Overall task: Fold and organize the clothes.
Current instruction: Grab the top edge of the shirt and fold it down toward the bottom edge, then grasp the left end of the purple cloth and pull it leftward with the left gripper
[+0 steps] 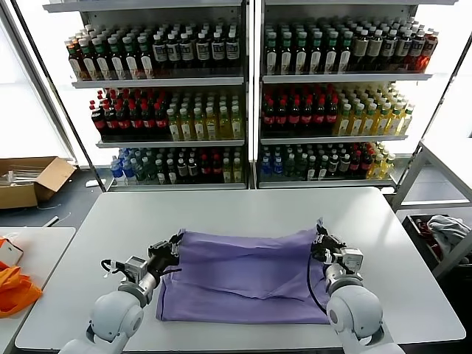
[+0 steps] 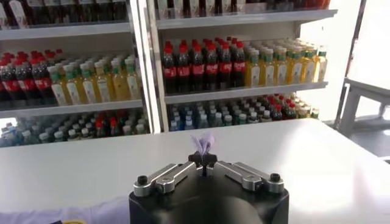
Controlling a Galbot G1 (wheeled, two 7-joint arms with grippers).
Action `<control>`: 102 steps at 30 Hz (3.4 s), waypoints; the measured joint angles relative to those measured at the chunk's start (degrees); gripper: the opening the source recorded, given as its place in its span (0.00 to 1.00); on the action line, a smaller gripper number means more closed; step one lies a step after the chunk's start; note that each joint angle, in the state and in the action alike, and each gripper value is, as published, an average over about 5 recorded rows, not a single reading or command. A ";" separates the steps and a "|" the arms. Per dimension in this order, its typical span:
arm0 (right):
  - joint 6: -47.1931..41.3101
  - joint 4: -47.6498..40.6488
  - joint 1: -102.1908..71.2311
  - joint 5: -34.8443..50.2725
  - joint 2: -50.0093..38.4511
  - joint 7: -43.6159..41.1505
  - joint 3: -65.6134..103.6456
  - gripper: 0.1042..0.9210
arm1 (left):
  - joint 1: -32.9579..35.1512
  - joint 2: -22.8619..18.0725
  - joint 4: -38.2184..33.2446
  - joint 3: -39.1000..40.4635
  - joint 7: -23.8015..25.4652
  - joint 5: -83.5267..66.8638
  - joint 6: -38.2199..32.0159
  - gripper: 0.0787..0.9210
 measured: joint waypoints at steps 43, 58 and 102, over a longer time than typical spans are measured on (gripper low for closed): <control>4.66 0.27 -13.64 -7.62 0.65 1.64 0.00 0.32 | 14.19 -4.82 -5.79 -3.99 0.41 9.98 -2.26 0.36; 7.30 8.18 -13.06 -6.47 -0.29 1.89 3.69 0.84 | 17.30 -11.89 -12.67 -5.83 -2.04 11.61 -0.57 0.85; 9.82 10.29 -12.40 -6.16 -0.53 1.86 2.12 0.88 | 18.39 -15.91 -4.47 -8.55 -2.18 6.02 0.23 0.30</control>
